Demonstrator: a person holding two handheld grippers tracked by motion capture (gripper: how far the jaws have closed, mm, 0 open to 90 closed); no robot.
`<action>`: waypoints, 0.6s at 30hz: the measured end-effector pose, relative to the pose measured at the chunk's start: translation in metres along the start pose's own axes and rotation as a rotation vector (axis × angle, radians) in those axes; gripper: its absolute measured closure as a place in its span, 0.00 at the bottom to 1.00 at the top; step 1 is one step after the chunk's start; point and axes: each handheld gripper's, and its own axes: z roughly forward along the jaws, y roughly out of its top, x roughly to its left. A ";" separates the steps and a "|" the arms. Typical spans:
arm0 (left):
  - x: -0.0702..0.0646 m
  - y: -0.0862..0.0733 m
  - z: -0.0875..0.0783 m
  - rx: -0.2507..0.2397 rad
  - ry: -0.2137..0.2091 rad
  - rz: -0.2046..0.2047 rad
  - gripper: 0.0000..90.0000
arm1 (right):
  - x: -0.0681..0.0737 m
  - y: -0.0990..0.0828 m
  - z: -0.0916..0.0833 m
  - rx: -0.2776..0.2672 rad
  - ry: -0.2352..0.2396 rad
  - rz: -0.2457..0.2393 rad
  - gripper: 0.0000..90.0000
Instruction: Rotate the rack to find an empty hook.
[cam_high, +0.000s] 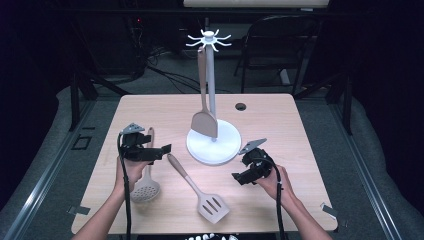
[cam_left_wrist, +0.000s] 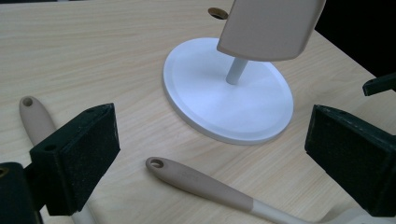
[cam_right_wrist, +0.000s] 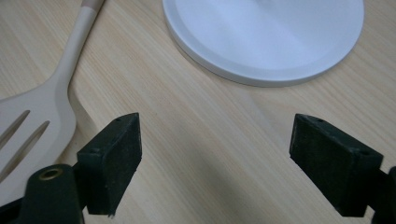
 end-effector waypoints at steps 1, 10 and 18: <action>0.000 -0.001 0.000 -0.001 0.005 -0.013 0.03 | 0.001 0.000 -0.001 -0.002 -0.001 0.004 0.20; 0.001 -0.006 0.003 0.028 0.031 -0.036 0.01 | 0.014 -0.001 -0.016 -0.061 0.060 0.050 0.43; 0.002 -0.010 0.003 0.037 0.021 -0.056 0.02 | 0.045 0.004 -0.024 -0.061 0.207 0.021 0.82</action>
